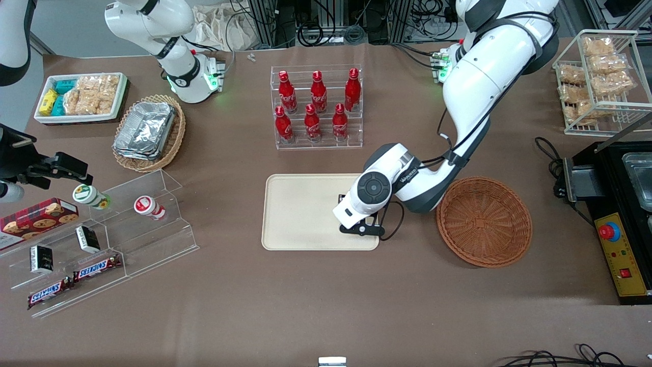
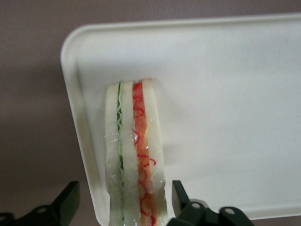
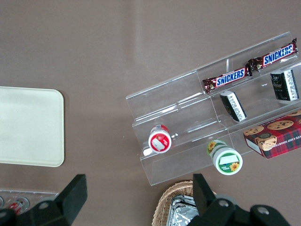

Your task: Place sandwich from basket to tray

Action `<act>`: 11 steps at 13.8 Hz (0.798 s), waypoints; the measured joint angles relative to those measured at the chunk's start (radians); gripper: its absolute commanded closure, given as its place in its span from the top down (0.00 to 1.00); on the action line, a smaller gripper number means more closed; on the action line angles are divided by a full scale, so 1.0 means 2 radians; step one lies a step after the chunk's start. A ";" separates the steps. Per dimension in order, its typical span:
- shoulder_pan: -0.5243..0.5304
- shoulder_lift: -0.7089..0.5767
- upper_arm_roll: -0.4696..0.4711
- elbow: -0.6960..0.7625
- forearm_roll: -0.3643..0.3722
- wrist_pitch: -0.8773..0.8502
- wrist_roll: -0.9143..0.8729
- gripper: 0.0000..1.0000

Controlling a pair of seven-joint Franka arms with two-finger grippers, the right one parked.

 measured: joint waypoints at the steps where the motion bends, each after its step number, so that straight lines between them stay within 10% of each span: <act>1: 0.004 -0.007 0.000 0.007 0.000 0.000 -0.002 1.00; 11: 0.098 -0.154 0.001 0.021 -0.002 -0.101 -0.004 1.00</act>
